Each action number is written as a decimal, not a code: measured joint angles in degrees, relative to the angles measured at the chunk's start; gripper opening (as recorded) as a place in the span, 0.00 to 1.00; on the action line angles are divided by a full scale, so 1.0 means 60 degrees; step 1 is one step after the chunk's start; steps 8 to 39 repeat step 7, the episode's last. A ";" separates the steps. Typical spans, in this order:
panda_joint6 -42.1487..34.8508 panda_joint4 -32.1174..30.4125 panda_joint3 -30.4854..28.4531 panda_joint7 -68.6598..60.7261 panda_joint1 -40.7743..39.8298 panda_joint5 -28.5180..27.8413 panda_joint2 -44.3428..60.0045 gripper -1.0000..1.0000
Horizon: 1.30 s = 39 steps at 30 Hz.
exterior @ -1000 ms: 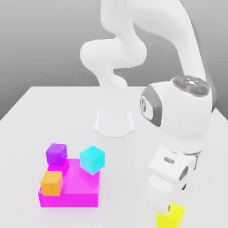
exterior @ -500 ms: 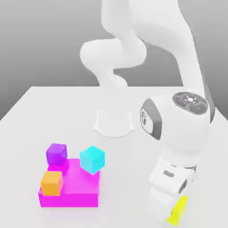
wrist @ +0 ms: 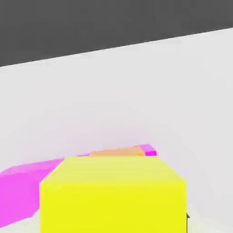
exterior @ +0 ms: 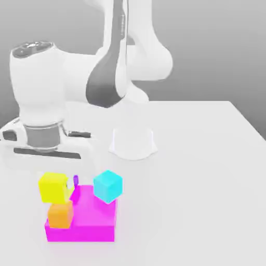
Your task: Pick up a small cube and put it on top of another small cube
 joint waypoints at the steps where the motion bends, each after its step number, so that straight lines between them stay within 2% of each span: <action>1: 0.0000 0.0000 0.0000 0.0000 0.0000 0.0000 0.0000 1.00; 39: -0.0036 0.0003 -0.0008 0.0027 0.0000 -0.0026 -0.0037 1.00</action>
